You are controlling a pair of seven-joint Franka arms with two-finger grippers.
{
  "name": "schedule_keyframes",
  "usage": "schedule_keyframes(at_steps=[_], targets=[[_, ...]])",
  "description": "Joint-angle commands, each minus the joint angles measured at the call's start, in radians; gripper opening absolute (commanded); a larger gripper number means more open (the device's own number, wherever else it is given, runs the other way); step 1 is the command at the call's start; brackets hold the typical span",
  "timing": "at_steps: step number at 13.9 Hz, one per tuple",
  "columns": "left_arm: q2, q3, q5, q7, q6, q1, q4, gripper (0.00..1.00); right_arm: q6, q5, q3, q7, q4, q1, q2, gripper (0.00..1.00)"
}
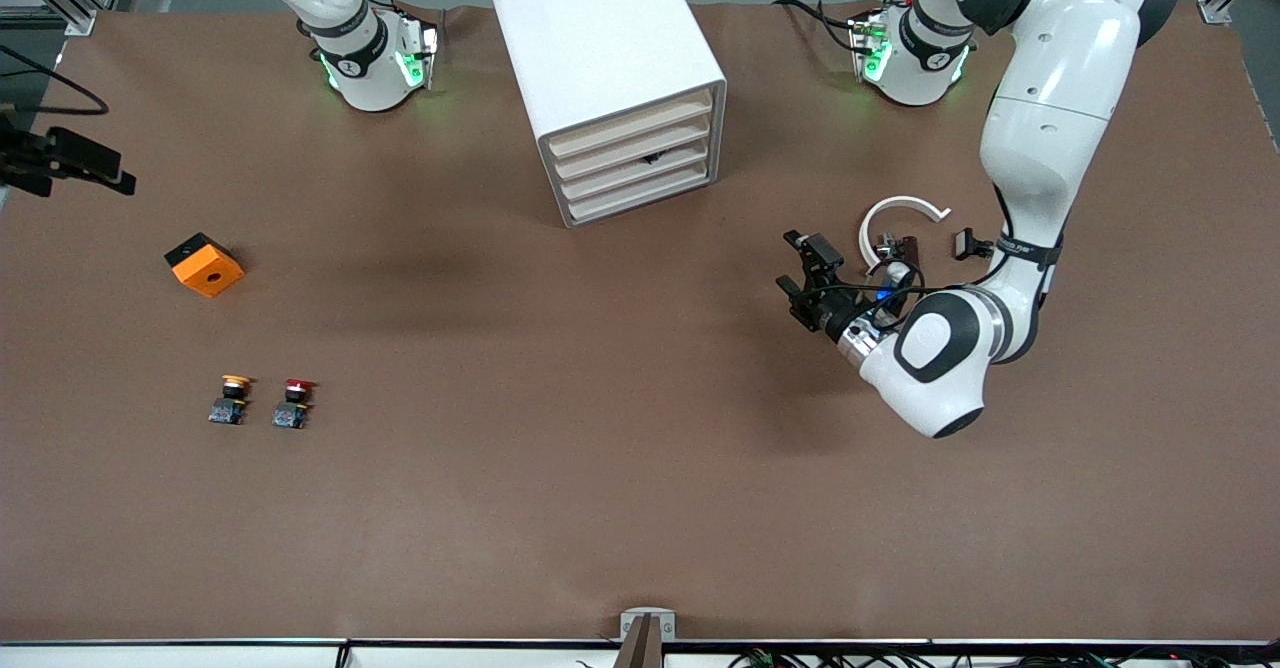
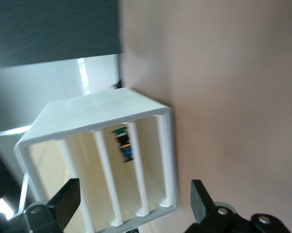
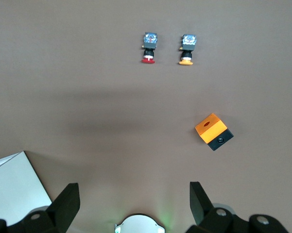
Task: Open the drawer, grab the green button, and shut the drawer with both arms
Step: 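Move the left gripper toward the white cabinet's drawer handle, then grasp the drawer handle with the left gripper and pull it open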
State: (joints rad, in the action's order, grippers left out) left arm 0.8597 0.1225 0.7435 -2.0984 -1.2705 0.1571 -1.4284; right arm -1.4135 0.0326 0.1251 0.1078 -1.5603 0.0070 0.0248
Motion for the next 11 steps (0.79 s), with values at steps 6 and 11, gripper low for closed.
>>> schedule_keyframes(at_steps=[6,11], targets=[[0.085,0.063,0.079,-0.160,0.042,0.061,0.037,0.65,0.005,-0.013,-0.012,0.024,0.046,-0.048,0.112,1.00],[0.133,0.055,0.077,-0.147,0.030,0.130,0.042,0.60,0.002,-0.016,-0.012,0.013,0.048,-0.050,0.132,1.00]])
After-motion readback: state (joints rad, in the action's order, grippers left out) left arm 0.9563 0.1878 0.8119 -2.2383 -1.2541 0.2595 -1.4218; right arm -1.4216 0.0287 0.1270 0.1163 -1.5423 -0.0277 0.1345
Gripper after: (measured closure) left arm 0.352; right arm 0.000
